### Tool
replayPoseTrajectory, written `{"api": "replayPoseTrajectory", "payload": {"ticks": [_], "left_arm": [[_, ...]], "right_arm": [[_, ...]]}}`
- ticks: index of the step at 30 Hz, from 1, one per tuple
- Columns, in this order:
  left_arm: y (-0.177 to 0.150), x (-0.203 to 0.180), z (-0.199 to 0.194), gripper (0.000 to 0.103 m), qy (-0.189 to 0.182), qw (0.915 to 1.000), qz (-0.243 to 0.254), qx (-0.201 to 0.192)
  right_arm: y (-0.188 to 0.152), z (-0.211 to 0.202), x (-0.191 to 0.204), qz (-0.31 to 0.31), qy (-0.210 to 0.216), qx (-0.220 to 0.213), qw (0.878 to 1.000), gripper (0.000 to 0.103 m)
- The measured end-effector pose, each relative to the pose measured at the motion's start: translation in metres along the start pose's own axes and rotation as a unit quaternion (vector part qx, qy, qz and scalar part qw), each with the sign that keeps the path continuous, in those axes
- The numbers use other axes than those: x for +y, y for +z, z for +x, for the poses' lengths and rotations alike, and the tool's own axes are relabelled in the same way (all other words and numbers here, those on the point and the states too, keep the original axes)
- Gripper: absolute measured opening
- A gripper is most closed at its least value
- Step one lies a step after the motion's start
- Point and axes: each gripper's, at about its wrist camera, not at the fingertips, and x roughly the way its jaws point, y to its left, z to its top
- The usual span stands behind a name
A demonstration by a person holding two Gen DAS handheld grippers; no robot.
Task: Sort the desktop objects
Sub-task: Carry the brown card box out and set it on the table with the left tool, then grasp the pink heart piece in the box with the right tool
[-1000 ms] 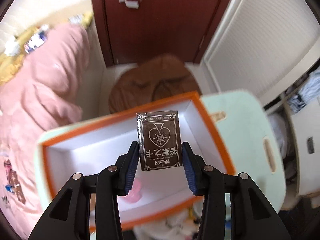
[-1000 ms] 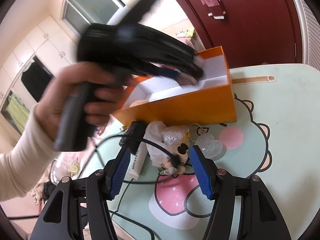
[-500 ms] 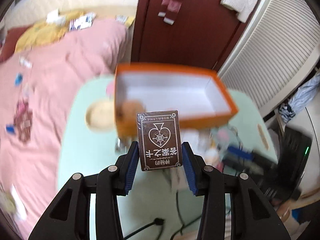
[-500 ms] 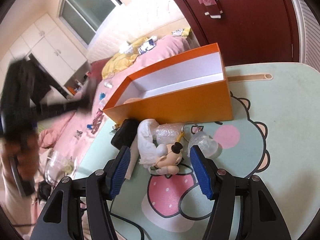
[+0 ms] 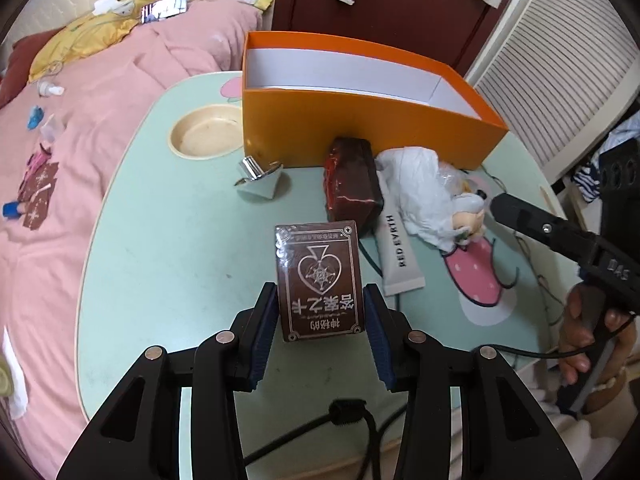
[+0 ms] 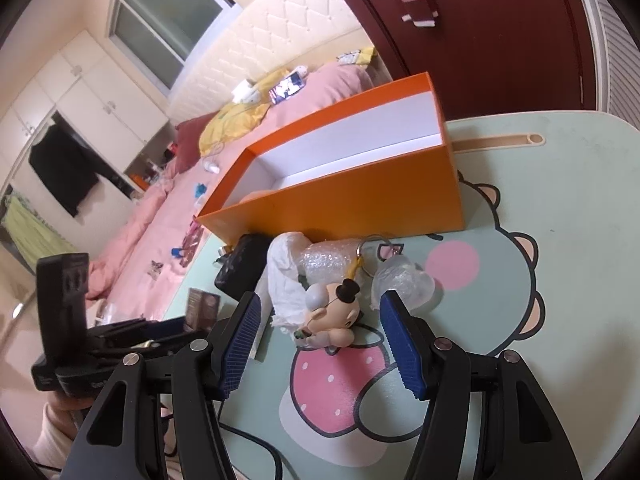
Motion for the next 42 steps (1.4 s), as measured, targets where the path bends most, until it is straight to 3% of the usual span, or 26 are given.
{"api": "replayPoseTrajectory", "payload": {"ticks": [4,7,11,17,23,28,32,38,42], "left_arm": [[0.004,0.004,0.005,0.045,0.007,0.9999,-0.013,-0.006],[0.009,0.006,0.007,0.059,0.007,0.9997,-0.019,-0.011],[0.015,0.008,0.003,0.062,0.008,0.9994,-0.017,-0.030],[0.023,0.022,-0.007,0.062,-0.033,0.9976,-0.027,-0.055],[0.023,0.054,-0.010,0.071,-0.047,0.9907,-0.089,-0.092],[0.015,0.065,-0.007,0.071,-0.043,0.9870,-0.101,-0.118],[0.014,0.068,-0.009,0.071,-0.046,0.9844,-0.107,-0.132],[0.014,0.069,-0.011,0.071,-0.027,0.9840,-0.103,-0.143],[0.013,0.071,-0.010,0.071,-0.040,0.9830,-0.111,-0.141]], "right_arm": [[0.002,0.002,0.005,-0.007,-0.002,0.004,1.000,0.062],[0.002,0.002,0.009,-0.012,-0.009,0.006,1.000,0.062],[0.005,-0.001,0.014,-0.021,-0.013,0.010,1.000,0.062],[0.025,-0.003,0.027,-0.043,-0.006,0.028,0.999,0.062],[0.065,0.000,0.048,-0.073,-0.018,0.058,0.995,0.062],[0.113,0.021,0.061,-0.075,-0.046,0.110,0.990,0.062],[0.142,0.056,0.062,-0.049,-0.062,0.184,0.980,0.062],[0.157,0.116,0.054,-0.009,-0.072,0.299,0.951,0.062],[0.155,0.147,0.054,-0.011,-0.095,0.354,0.930,0.062]]}}
